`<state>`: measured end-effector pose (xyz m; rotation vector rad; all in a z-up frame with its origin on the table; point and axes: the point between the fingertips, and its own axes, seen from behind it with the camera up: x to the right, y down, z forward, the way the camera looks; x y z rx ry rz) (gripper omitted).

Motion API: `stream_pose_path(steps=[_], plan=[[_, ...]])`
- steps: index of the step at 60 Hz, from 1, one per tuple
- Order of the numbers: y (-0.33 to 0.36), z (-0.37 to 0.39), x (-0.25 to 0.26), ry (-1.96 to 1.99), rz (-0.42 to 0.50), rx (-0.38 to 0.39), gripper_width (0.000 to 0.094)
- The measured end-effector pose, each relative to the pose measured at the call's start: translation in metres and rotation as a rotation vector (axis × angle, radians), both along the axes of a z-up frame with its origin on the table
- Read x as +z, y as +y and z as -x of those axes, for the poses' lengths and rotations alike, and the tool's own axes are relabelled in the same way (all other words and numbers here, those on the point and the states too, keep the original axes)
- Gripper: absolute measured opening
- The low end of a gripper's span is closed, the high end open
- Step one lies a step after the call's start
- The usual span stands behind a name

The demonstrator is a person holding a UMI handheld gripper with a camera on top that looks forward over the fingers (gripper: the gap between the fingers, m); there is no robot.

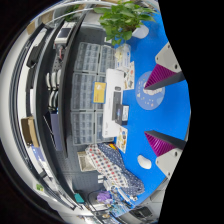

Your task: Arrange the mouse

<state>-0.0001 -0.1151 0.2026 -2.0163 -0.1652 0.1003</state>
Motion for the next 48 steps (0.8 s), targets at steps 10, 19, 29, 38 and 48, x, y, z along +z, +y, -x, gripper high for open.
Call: stream_pose_path(steps=[10,19,29,38,48], plan=[[-0.006,0.017,-0.024,-0.005,0.028,0.013,0.0835],[-0.018,0.049,-0.068,0.004,0.070,-0.003,0.0832],[-0.032,0.125,-0.134,-0.001,0.180,0.033,0.0834],[-0.027,0.215,-0.171,0.021,0.243,0.095,0.0827],[0.013,0.290,-0.190,0.026,0.279,0.113,0.0838]])
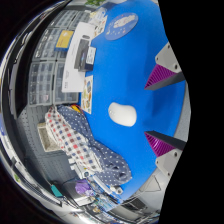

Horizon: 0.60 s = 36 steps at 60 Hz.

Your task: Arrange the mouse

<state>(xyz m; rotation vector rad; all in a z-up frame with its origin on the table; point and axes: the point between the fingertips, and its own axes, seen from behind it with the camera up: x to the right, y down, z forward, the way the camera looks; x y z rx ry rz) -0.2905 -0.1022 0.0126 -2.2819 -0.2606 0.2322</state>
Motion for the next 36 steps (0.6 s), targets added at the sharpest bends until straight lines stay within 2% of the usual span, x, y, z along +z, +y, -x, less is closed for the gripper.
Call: stream_pose_path(steps=[15,21,22,23,26,32,36], plan=[[0.083,0.047,-0.013,-0.011,0.016,-0.076,0.0824],[0.109,0.050,-0.022,-0.021,0.034,-0.121,0.0721],[0.111,0.049,-0.025,-0.028,0.043,-0.130,0.0755],[0.112,0.047,-0.027,-0.040,0.055,-0.138,0.0637],[0.119,0.041,-0.028,-0.082,0.055,-0.150,0.0497],[0.121,0.040,-0.028,-0.071,0.068,-0.156,0.0466],[0.121,0.039,-0.028,-0.068,0.065,-0.163,0.0410]])
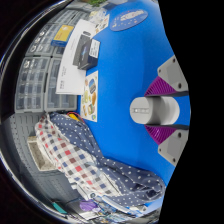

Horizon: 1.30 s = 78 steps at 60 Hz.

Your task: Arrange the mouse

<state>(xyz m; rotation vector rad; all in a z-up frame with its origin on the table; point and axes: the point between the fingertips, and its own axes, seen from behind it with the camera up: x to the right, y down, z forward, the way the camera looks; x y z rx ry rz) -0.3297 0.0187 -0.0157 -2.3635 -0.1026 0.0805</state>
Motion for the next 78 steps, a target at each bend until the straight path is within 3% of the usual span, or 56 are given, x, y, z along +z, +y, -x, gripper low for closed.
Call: stream_pose_path(steps=[6,8,22,38,46,53,63,76,78], plan=[[0.000,0.000,0.000,0.002,0.000,-0.002,0.0363],[0.000,0.000,0.001,0.001,0.000,0.001,0.0309],[0.001,-0.014,0.013,0.016,0.007,0.094,0.0303],[0.066,-0.189,0.208,-0.014,-0.337,0.032,0.0305],[0.081,-0.294,0.256,-0.049,-0.418,-0.023,0.0303],[0.087,-0.365,0.222,-0.068,-0.351,-0.061,0.0302],[0.080,-0.417,0.115,-0.056,-0.172,-0.098,0.0301],[0.068,-0.414,0.013,-0.026,0.007,-0.045,0.0300],[0.067,-0.413,0.008,-0.026,0.022,-0.040,0.0341]])
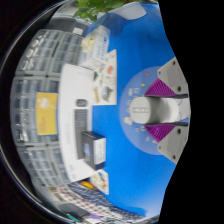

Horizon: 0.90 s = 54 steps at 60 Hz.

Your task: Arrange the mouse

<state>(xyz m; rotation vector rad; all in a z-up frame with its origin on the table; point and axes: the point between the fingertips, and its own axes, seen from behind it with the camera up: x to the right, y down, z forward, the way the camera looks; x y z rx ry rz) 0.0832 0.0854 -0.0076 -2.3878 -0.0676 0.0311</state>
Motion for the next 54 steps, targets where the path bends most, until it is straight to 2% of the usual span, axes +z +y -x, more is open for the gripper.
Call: stream_pose_path(steps=[1,5,23,28,29,30,31,32,33,54], plan=[[0.003,-0.001,0.002,0.008,-0.024,-0.007,0.0329],[0.001,-0.001,0.002,0.036,-0.014,-0.021,0.0328],[0.002,-0.002,0.000,0.020,0.007,-0.011,0.0508],[-0.005,-0.005,0.002,-0.030,0.045,-0.008,0.0606],[-0.006,-0.006,0.004,-0.040,0.048,-0.003,0.0689],[-0.006,-0.005,0.008,-0.047,0.046,0.003,0.0694],[-0.006,-0.004,0.013,-0.049,0.040,0.008,0.0790],[-0.006,-0.003,0.019,-0.048,0.031,0.011,0.0783],[-0.006,-0.002,0.025,-0.045,0.023,0.013,0.0880],[-0.014,-0.004,0.178,0.048,-0.185,0.016,0.0868]])
